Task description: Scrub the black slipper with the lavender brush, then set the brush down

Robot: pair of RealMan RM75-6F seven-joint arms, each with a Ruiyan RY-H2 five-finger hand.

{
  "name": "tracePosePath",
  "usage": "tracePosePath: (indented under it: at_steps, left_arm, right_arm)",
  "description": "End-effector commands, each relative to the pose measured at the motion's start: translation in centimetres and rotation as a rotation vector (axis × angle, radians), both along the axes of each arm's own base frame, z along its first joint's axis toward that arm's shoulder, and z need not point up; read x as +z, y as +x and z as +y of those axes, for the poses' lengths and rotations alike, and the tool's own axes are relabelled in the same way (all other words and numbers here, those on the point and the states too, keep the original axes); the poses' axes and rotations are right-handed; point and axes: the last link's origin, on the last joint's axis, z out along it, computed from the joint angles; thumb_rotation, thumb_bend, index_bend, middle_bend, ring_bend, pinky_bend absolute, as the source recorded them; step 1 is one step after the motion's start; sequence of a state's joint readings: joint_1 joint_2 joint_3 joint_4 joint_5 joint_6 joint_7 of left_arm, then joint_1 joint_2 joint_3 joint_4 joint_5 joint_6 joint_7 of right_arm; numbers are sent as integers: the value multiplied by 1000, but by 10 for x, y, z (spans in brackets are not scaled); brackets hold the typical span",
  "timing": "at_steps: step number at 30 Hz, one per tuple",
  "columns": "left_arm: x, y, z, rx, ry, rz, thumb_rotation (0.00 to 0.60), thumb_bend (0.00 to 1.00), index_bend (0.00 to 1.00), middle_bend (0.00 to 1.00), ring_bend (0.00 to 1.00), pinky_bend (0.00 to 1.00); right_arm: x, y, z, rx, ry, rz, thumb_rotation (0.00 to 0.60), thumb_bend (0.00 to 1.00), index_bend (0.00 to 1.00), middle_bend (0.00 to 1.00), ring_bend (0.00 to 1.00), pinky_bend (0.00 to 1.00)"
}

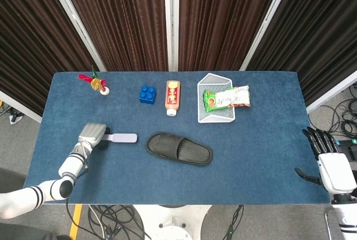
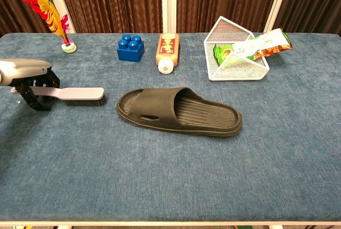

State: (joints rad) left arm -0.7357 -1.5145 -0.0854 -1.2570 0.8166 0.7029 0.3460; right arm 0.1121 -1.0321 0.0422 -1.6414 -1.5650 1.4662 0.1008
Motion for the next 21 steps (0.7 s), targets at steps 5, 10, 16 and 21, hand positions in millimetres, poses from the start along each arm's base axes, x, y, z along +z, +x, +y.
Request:
tracePosePath:
  at_steps: [5, 10, 16, 21]
  left_arm:
    - [-3, 0, 2, -3, 8, 2, 600, 355, 735, 808, 685, 687]
    - [-3, -1, 5, -18, 21, 10, 600, 432, 849, 867, 754, 773]
    - [0, -2, 7, -28, 70, -42, 600, 539, 989, 980, 872, 955]
    - [5, -4, 7, -46, 123, -142, 600, 579, 1000, 1000, 959, 1000]
  right_arm:
    - [0, 0, 0, -5, 2, -2, 600, 49, 0, 45, 0, 33]
    - [-2, 0, -1, -8, 11, 0, 600, 49, 0, 45, 0, 34]
    - [-5, 2, -2, -9, 23, 7, 600, 49, 0, 45, 0, 34]
    - [-10, 5, -3, -6, 50, 16, 600, 49, 0, 49, 0, 33]
